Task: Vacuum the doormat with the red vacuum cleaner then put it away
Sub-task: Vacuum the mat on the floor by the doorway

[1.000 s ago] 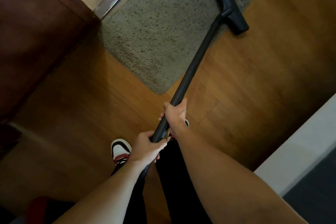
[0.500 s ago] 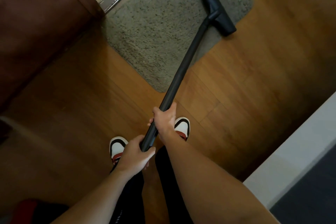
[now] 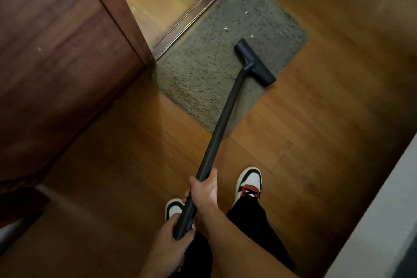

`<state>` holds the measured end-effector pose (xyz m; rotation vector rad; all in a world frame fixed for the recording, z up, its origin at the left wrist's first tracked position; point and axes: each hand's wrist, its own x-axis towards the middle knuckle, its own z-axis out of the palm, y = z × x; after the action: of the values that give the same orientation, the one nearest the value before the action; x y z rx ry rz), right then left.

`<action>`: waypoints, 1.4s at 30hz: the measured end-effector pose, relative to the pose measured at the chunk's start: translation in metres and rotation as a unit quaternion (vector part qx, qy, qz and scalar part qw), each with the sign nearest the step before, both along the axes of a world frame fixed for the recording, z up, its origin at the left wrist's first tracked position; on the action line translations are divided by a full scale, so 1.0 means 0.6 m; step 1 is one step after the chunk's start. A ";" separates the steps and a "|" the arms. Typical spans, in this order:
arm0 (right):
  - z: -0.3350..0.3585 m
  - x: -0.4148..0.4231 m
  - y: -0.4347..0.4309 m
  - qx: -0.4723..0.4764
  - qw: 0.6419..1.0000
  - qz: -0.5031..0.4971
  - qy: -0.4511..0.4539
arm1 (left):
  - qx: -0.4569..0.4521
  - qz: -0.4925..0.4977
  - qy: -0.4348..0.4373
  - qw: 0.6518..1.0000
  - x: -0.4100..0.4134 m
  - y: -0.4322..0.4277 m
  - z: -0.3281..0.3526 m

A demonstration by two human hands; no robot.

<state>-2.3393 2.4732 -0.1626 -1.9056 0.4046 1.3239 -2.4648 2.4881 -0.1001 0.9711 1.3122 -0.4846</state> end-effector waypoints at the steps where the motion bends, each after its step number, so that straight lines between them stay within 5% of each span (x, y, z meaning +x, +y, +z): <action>1: 0.001 -0.007 0.001 0.000 1.000 0.002 -0.001 | 0.006 0.000 0.003 1.000 -0.006 0.001 0.000; 19: -0.017 0.062 -0.004 0.007 0.999 0.040 0.026 | 0.027 0.010 -0.022 0.999 0.045 -0.040 -0.041; 42: -0.034 0.373 0.036 0.008 0.996 0.088 0.012 | 0.027 0.075 -0.038 0.996 0.350 -0.034 -0.076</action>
<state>-2.1157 2.4950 -0.1832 -1.9497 0.2413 1.4589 -2.2549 2.4676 -0.1456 0.9188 1.3250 -0.2947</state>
